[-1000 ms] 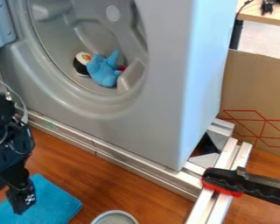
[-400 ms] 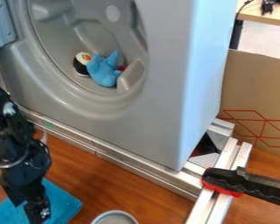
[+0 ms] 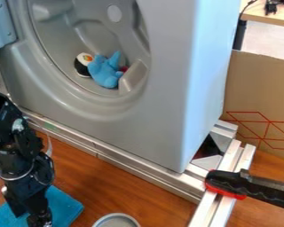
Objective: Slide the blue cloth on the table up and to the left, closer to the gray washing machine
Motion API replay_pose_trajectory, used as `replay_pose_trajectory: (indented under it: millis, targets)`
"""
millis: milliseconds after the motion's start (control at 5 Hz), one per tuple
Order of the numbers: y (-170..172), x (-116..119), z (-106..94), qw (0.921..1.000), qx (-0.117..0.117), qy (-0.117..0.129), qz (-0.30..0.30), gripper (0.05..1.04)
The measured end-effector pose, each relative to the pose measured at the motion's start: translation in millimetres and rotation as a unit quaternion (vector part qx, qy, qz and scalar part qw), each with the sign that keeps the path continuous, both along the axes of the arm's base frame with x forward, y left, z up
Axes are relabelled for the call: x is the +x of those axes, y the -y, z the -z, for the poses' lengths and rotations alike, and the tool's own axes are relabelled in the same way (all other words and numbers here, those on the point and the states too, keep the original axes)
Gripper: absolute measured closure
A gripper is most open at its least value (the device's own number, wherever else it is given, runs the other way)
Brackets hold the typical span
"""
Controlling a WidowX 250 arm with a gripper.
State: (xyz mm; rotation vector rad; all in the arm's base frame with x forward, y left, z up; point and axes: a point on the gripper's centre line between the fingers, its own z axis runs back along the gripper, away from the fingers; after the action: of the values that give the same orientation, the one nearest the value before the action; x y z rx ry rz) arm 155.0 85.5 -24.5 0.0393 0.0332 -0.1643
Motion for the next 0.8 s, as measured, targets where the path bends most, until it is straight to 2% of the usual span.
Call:
replay_pose_trajectory:
  millis: [400, 600, 800]
  targets:
    - [-46.8, 7.3, 0.7, 0.9989, 0.024, 0.011, -0.039, 0.085]
    - [-74.7, 19.5, 2.5, 0.9978, 0.04, 0.016, -0.05, 0.085]
    - [-90.9, 25.5, 4.0, 0.9975, 0.051, 0.013, -0.048, 0.083]
